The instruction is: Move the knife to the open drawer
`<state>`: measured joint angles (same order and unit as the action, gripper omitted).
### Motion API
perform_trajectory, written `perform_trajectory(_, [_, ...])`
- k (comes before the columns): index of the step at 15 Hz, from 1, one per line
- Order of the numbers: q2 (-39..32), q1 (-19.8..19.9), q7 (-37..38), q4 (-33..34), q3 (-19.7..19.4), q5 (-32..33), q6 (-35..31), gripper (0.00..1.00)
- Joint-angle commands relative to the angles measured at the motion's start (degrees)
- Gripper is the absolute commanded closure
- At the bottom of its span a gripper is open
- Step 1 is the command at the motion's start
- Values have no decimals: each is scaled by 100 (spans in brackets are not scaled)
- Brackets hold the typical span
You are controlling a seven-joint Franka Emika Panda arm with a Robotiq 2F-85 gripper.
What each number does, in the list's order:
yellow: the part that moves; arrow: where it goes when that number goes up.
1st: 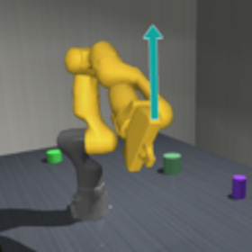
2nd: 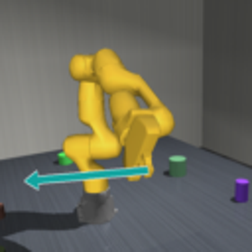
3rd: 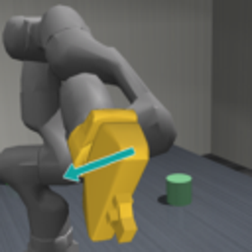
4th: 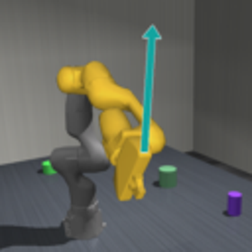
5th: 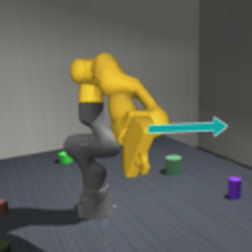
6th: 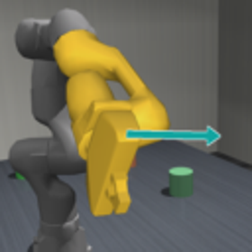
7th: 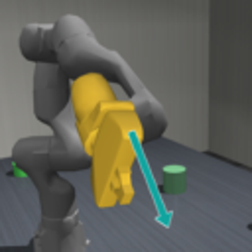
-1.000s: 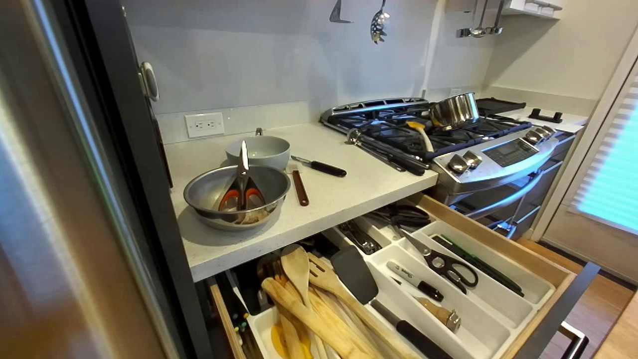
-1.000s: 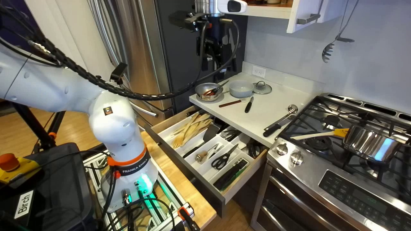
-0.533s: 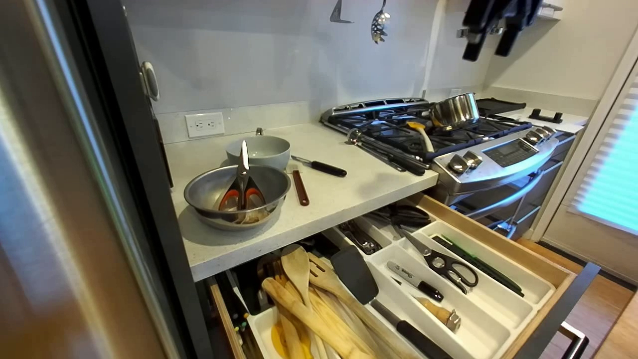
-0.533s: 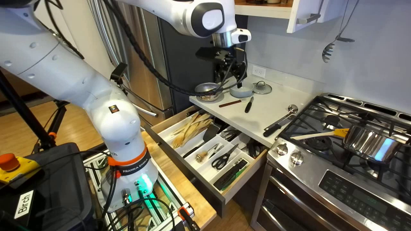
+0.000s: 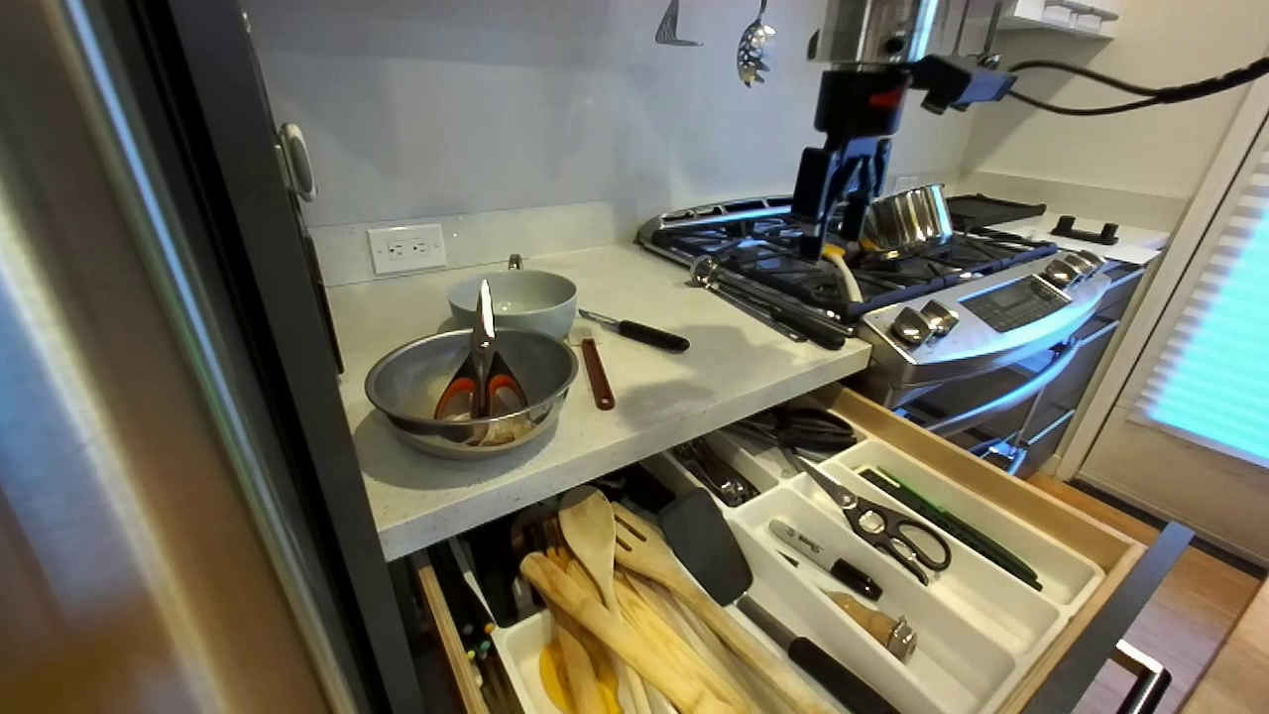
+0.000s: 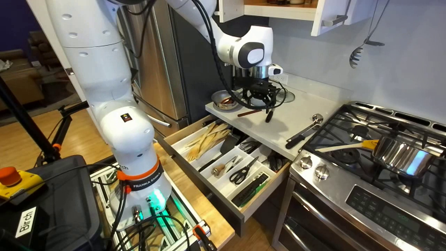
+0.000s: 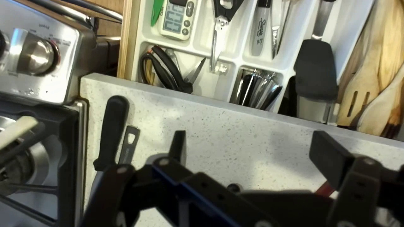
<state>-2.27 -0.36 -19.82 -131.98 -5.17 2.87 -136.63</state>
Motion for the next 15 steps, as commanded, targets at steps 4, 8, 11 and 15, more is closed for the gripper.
perform_trajectory(4, [-1069, 133, 178, 980, 253, 318, 23, 0])
perform_trajectory(8, [-1466, 184, 142, 1119, 298, 301, -950, 0])
perform_trajectory(11, [-2224, 256, -131, 1670, 420, 365, -1772, 0])
perform_trajectory(15, [-3296, 575, -719, 2634, 1010, 106, -1994, 3])
